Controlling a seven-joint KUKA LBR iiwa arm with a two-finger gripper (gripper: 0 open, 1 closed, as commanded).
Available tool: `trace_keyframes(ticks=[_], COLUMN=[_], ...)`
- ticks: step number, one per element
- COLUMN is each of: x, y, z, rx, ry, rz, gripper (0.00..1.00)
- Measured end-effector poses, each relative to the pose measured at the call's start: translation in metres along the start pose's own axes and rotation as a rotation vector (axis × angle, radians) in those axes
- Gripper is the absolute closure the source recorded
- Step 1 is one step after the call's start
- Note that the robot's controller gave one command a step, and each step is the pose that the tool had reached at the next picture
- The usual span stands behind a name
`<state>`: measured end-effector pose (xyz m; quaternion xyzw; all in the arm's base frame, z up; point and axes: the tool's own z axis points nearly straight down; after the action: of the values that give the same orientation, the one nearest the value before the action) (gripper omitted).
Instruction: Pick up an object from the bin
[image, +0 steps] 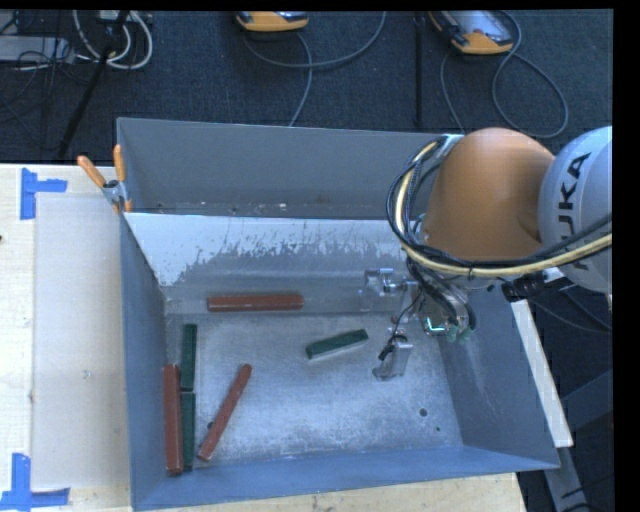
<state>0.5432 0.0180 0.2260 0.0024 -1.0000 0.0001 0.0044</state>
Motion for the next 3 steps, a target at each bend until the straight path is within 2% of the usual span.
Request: trace_keyframes(ticks=[1, 2, 3], x=[-0.016, -0.023, -0.024], y=[-0.012, -0.034, -0.034], z=[0.160, 0.156, 0.154], rx=[0.000, -0.002, -0.002], ry=[-0.008, -0.010, -0.011], rz=[-0.045, 0.338, 0.335], gripper=[0.00, 0.00, 1.00])
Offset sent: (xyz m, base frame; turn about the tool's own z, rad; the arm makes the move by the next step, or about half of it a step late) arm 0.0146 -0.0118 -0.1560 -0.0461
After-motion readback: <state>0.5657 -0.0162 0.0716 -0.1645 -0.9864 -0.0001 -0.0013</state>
